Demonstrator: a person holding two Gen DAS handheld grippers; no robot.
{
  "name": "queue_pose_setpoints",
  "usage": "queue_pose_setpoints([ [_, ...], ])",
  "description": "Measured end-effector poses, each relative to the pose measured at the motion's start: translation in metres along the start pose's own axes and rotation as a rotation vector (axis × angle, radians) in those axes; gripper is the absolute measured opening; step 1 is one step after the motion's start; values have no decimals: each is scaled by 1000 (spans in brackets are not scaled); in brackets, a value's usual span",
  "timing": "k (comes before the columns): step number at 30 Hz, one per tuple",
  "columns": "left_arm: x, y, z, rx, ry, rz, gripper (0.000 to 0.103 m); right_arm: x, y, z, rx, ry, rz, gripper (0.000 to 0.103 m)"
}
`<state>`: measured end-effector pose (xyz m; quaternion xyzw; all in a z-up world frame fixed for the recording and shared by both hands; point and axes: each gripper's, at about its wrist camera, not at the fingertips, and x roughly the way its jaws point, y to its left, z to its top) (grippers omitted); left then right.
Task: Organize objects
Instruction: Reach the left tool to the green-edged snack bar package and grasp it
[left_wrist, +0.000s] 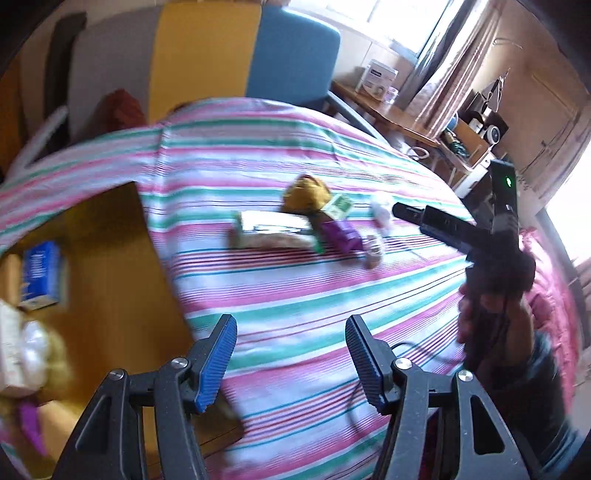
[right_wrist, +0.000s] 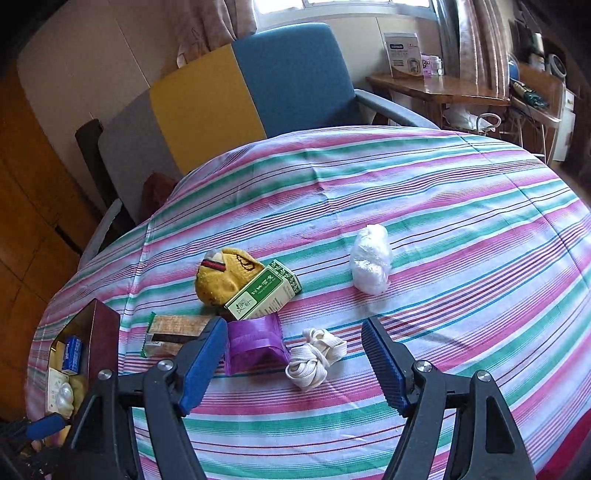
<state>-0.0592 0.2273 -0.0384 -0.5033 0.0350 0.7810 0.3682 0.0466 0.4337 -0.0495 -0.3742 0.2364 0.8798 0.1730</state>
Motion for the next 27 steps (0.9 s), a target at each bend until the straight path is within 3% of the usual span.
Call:
queue_pose_setpoints([
  [4, 38, 1, 26, -130, 67, -87, 62, -4, -2, 1, 28, -16, 11, 77],
  [17, 144, 40, 75, -402, 183, -71, 62, -4, -8, 5, 54, -16, 51, 79],
  [22, 154, 52, 105, -410, 137, -21, 62, -1, -13, 7, 83, -4, 70, 79],
  [27, 164, 42, 121, -341, 169, -6, 62, 2, -15, 8, 97, 7, 77, 80],
])
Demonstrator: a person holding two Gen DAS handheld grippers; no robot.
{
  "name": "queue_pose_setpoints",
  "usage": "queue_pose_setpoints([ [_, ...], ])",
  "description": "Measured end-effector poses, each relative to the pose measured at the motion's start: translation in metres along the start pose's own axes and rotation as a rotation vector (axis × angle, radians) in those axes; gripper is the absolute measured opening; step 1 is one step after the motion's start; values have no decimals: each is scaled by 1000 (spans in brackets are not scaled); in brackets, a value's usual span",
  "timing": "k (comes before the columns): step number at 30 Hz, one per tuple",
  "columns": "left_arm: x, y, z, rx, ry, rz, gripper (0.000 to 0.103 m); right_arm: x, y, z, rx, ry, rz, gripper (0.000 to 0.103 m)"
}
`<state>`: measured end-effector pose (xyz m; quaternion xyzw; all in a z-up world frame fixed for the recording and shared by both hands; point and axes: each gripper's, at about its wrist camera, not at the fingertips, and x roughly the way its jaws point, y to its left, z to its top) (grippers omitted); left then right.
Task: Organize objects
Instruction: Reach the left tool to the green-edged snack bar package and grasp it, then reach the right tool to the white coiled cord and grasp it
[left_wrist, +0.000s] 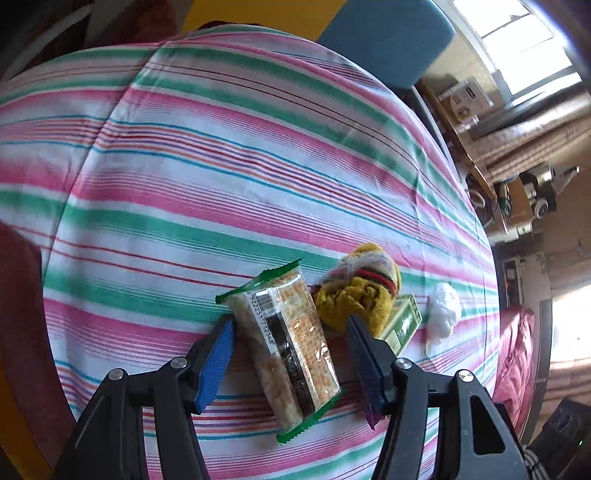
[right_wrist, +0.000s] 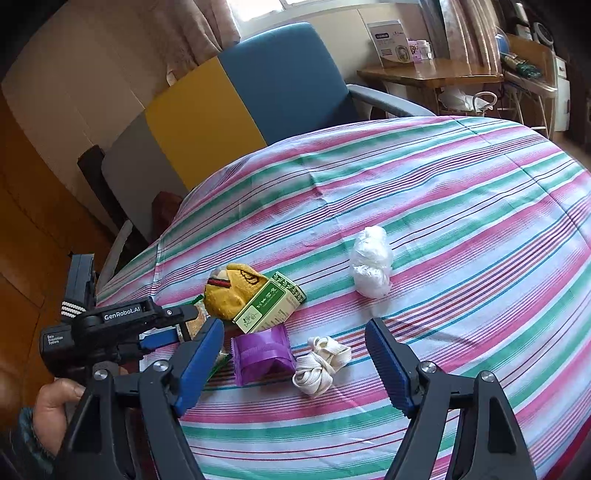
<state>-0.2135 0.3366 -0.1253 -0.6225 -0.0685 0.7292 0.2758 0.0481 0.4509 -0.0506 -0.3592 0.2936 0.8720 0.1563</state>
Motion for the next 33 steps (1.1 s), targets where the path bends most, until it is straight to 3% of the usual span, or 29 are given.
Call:
queue_pose_setpoints([
  [4, 8, -21, -15, 136, 20, 68, 62, 2, -1, 1, 13, 12, 8, 80],
  [11, 23, -39, -19, 228, -1, 165, 63, 3, -2, 0, 14, 14, -2, 80],
  [13, 23, -36, -21, 242, -11, 162, 61, 4, -3, 0, 15, 16, -9, 80],
  [14, 22, -34, -24, 255, -19, 173, 53, 4, -3, 0, 15, 15, -7, 80],
  [16, 18, -30, -34, 290, -25, 173, 46, 2, -3, 2, 14, -4, -9, 78],
  [19, 9, -26, -53, 323, -27, 170, 45, -2, -11, 7, 44, -36, -16, 69],
  [23, -4, -25, -90, 369, -20, 166, 45, -1, -26, 9, 114, -29, -15, 66],
  [27, -14, -29, -131, 423, -19, 154, 45, 7, -28, 8, 123, 15, -12, 66],
  [33, -25, -27, -174, 471, -39, 135, 45, 31, -15, -2, 38, 121, -56, 63],
])
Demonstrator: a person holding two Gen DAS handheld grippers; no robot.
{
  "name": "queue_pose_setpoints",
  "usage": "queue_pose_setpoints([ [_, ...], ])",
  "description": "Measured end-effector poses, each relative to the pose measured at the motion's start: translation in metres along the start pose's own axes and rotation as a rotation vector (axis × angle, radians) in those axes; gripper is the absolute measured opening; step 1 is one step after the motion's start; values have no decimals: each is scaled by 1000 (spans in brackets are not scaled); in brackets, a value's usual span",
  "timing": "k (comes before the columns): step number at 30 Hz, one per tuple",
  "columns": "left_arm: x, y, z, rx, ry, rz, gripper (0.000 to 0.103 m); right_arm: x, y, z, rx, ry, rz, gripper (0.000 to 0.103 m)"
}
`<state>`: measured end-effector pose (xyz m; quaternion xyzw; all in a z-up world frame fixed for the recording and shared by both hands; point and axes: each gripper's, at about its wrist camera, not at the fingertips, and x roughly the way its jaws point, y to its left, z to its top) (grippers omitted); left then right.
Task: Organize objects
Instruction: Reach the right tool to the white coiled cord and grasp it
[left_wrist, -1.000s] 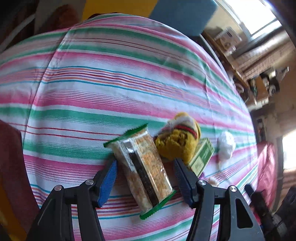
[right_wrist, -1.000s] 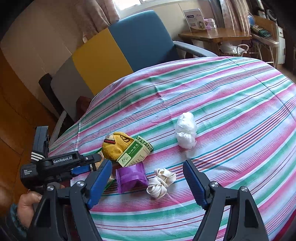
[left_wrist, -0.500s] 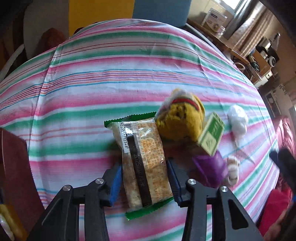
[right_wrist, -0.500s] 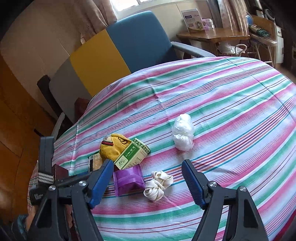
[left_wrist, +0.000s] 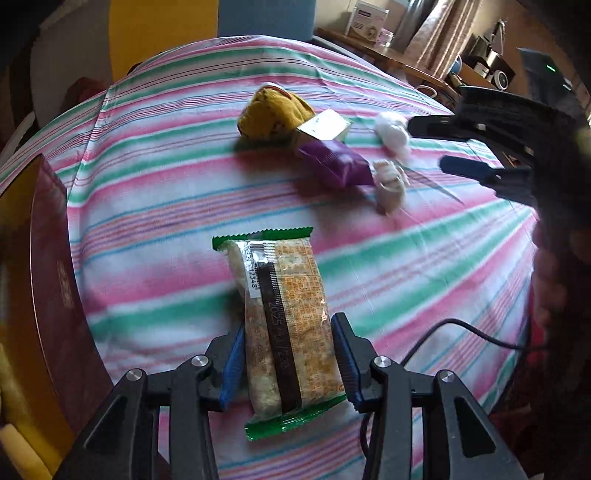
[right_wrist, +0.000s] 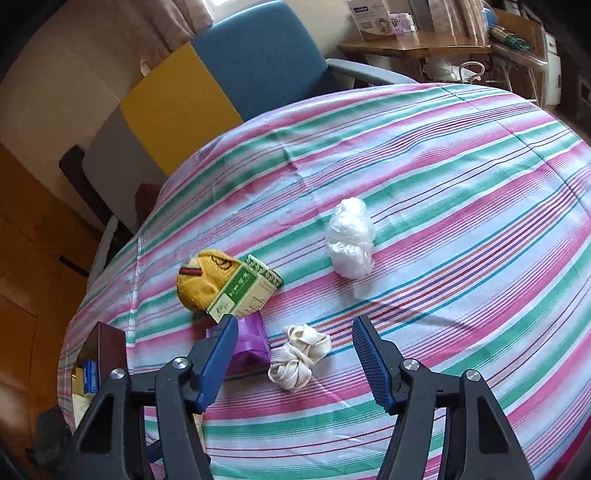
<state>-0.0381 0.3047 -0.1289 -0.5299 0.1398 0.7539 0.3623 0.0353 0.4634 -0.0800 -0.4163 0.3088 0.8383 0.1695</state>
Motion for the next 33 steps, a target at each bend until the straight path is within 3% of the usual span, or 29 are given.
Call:
queue_pose_setpoints([
  [5, -5, 6, -9, -41, -19, -29, 45, 15, -1, -5, -12, 58, -35, 47],
  [14, -8, 11, -17, -59, -34, -55, 44, 29, -2, -8, 24, 120, 18, 47],
  [18, -9, 10, -19, -56, -44, -49, 45, 40, 6, -9, -28, 137, -30, 47],
  [19, -9, 10, -20, -54, -47, -47, 45, 42, 8, -9, -54, 133, -52, 42],
  [20, -8, 9, -20, -51, -49, -45, 45, 43, 10, -9, -71, 131, -65, 27],
  [33, -22, 4, -24, -36, -87, -37, 44, 46, 22, -13, -191, 122, -128, 27],
])
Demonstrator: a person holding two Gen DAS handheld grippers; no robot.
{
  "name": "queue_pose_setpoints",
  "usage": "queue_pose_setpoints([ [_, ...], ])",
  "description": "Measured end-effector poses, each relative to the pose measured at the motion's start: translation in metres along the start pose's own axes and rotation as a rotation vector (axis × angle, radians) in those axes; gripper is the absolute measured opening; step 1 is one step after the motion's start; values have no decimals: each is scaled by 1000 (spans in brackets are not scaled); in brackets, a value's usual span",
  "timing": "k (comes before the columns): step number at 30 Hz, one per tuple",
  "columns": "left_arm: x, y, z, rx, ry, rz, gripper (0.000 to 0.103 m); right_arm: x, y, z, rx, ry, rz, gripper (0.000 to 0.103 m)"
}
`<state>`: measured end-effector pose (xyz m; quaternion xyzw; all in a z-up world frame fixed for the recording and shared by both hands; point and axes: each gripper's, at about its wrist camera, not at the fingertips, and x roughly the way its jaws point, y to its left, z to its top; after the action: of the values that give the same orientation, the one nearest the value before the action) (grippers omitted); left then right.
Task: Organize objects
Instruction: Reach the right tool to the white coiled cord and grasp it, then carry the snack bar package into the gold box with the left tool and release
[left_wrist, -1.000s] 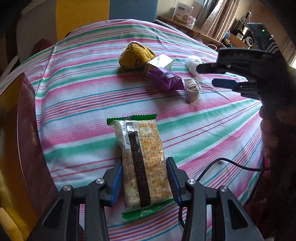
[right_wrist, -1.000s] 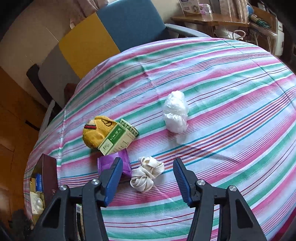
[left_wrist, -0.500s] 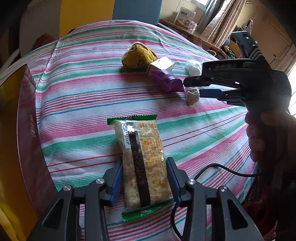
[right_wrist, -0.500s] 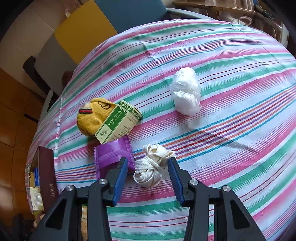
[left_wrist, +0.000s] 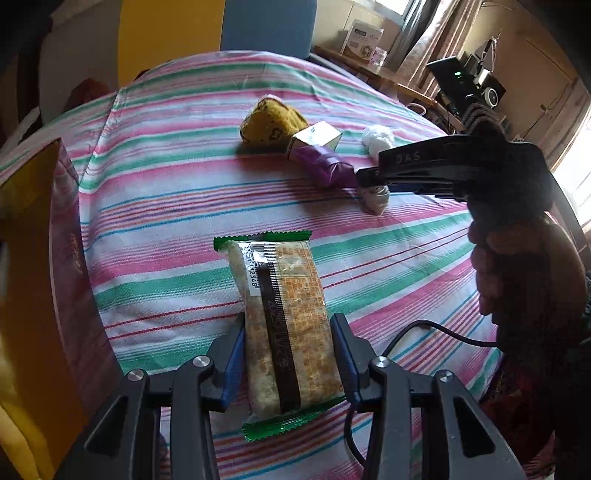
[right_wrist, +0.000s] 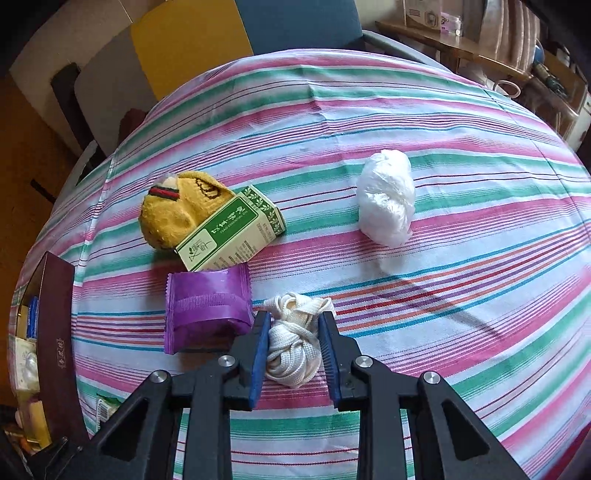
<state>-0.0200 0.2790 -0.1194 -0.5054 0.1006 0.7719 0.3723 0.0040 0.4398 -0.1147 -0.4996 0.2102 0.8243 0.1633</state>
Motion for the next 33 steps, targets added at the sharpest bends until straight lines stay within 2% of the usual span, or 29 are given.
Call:
queue_pose_setpoints([
  [10, -60, -1, -1, 9, -129, 16, 44, 2, 5, -1, -48, -9, -26, 28],
  [19, -104, 26, -8, -19, -215, 96, 44, 2, 10, -3, -79, -17, -47, 28],
  [33, -124, 66, -23, -105, -235, 133, 44, 1, 13, -7, -114, -26, -78, 29],
])
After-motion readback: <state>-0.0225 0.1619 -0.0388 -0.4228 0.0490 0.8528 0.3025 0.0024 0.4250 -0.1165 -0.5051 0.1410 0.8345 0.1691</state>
